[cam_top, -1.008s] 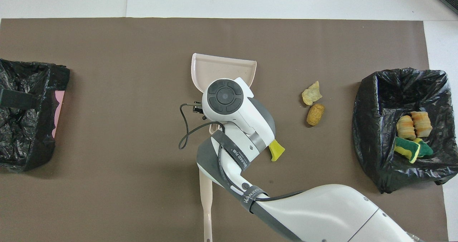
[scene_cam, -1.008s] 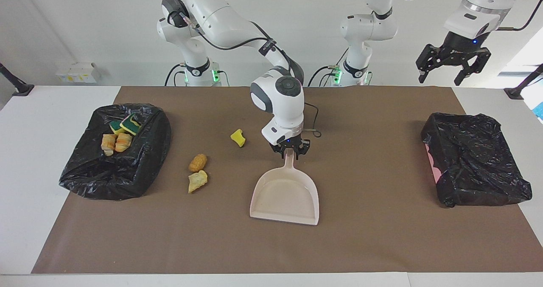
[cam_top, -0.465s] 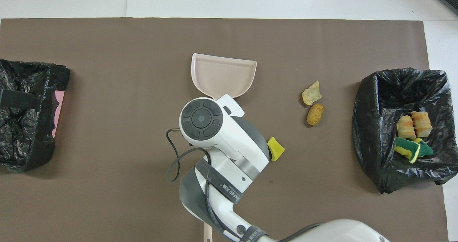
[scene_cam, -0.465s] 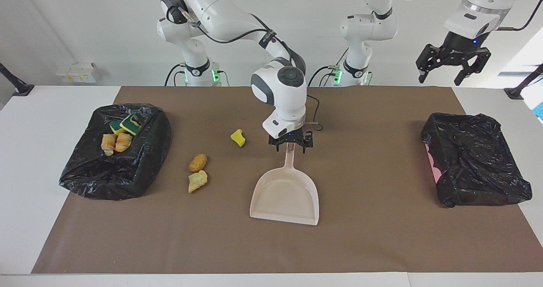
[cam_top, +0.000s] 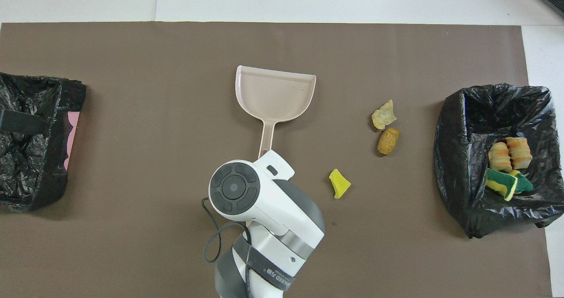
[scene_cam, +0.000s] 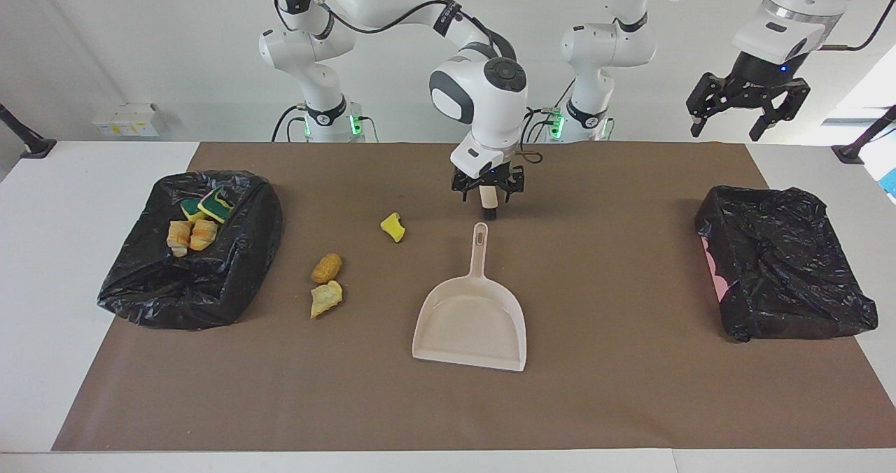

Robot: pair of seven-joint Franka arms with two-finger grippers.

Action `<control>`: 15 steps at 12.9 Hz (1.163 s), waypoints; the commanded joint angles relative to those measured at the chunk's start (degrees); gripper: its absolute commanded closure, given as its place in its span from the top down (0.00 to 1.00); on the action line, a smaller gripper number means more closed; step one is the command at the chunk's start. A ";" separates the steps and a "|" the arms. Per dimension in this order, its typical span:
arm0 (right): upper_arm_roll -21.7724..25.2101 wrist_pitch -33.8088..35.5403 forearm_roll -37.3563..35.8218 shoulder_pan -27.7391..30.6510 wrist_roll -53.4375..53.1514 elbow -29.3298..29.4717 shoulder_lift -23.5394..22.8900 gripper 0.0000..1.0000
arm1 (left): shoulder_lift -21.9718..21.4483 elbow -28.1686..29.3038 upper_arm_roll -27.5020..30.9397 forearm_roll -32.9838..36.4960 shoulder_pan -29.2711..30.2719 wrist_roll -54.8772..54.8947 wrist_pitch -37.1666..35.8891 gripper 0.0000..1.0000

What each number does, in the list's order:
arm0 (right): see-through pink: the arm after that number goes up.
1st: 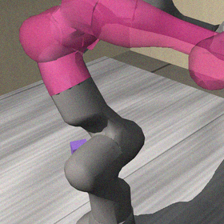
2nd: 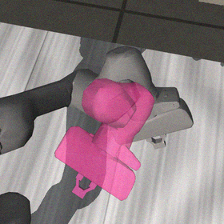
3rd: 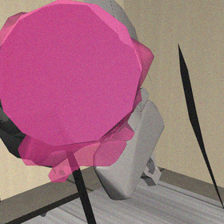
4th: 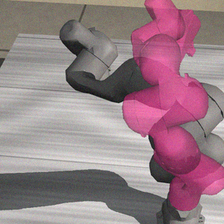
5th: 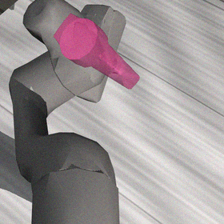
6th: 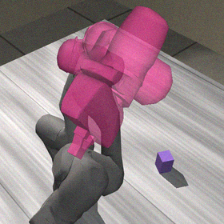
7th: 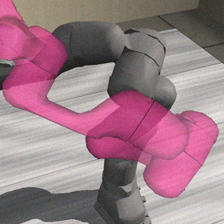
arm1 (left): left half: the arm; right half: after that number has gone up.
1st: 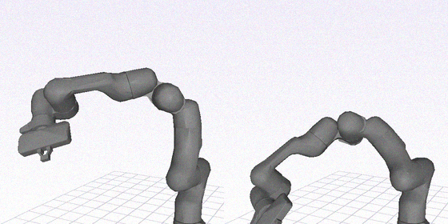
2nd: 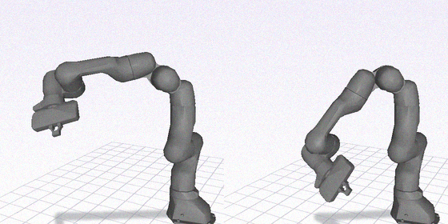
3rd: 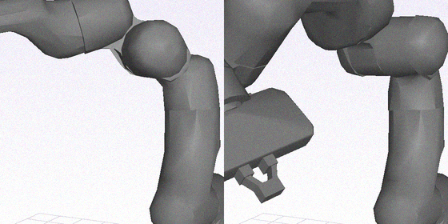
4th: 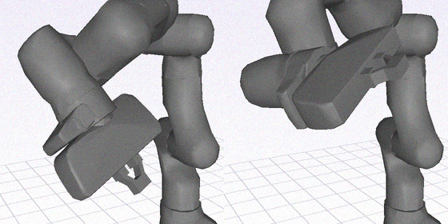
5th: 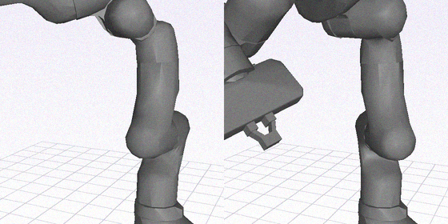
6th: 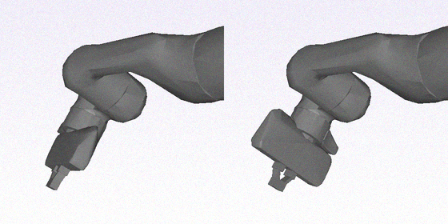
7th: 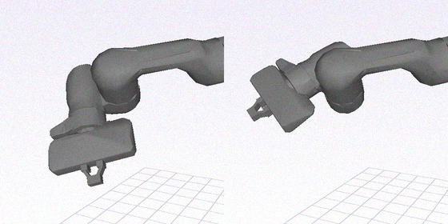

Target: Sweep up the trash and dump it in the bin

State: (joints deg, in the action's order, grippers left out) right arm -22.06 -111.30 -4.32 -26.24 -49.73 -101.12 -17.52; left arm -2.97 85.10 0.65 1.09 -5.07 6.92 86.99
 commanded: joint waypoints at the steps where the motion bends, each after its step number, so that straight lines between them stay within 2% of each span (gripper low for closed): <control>1: -0.26 -2.43 5.09 -0.04 0.86 -6.89 4.95 1.00 | 0.16 -0.99 -0.56 0.58 -0.29 0.02 -1.03 1.00; 3: -0.62 -5.23 7.91 -1.62 1.03 -10.92 7.32 1.00 | -0.62 -0.21 -1.26 0.41 -0.38 -1.11 -1.38 1.00; 6: -0.62 -10.59 10.90 -3.20 2.43 -18.74 11.45 1.00 | -2.21 5.06 -5.90 -2.83 0.05 -2.26 1.51 1.00; 9: -0.62 -10.96 14.60 -3.99 4.72 -21.22 12.51 1.00 | -1.08 10.77 -14.51 -2.93 0.67 -9.44 10.36 1.00; 10: -0.62 -11.22 15.13 -4.26 4.81 -21.83 12.51 1.00 | -0.37 13.22 -16.97 -2.93 0.76 -11.90 14.40 1.00; 12: -0.62 -11.83 15.31 -4.35 5.51 -22.45 12.51 0.90 | 1.29 17.19 -19.79 -2.93 0.24 -16.30 21.52 1.00; 15: -0.62 -13.67 17.59 -5.31 5.61 -22.72 11.55 0.81 | 8.13 17.73 -24.54 -1.45 -0.12 -25.26 29.62 1.00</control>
State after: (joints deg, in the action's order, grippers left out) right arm -22.61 -122.51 10.98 -31.12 -46.37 -122.36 -6.61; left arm 1.98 102.58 -22.26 -1.31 -5.09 -14.04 112.42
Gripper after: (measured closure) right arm 0.119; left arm 0.000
